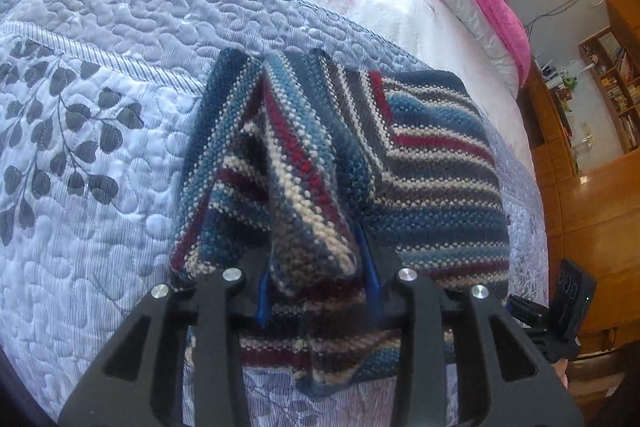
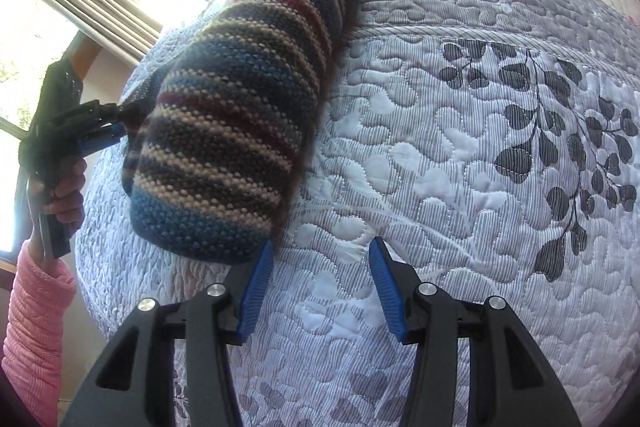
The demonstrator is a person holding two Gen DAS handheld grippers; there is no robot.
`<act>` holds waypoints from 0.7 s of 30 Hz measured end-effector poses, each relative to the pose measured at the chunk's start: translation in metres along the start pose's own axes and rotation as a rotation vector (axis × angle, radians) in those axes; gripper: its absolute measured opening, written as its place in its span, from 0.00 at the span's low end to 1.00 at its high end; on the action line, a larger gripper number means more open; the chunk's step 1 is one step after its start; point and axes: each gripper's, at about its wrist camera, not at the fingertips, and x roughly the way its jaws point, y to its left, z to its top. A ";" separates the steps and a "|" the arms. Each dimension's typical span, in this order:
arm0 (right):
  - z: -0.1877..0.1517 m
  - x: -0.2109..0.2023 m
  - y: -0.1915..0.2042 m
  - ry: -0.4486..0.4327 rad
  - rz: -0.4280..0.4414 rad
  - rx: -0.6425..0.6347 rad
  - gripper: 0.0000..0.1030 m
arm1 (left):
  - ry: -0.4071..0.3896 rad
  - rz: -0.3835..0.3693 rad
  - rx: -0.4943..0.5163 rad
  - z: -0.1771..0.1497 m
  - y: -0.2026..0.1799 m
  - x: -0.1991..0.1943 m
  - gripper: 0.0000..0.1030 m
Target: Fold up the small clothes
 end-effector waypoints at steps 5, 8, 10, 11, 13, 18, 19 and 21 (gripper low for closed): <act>-0.006 -0.003 -0.009 0.000 -0.003 0.016 0.50 | -0.014 -0.091 -0.070 -0.032 0.022 -0.023 0.53; -0.007 -0.004 -0.010 -0.002 -0.001 0.021 0.50 | 0.001 -0.149 -0.105 -0.054 0.030 -0.032 0.57; -0.008 -0.002 -0.010 0.000 0.001 0.027 0.50 | 0.016 -0.175 -0.128 -0.065 0.033 -0.031 0.60; -0.008 -0.002 -0.010 0.001 0.005 0.030 0.50 | 0.032 -0.174 -0.133 -0.069 0.033 -0.028 0.60; -0.010 -0.002 -0.008 0.001 0.010 0.031 0.50 | 0.060 -0.166 -0.140 -0.074 0.033 -0.018 0.60; -0.013 -0.003 -0.002 0.001 0.000 0.022 0.50 | 0.101 -0.260 -0.202 -0.078 0.031 0.005 0.57; -0.013 -0.004 -0.003 -0.001 0.001 0.026 0.50 | 0.109 -0.259 -0.211 -0.078 0.031 0.010 0.49; -0.013 -0.007 -0.004 -0.009 0.009 0.039 0.50 | 0.128 -0.243 -0.238 -0.078 0.035 0.019 0.26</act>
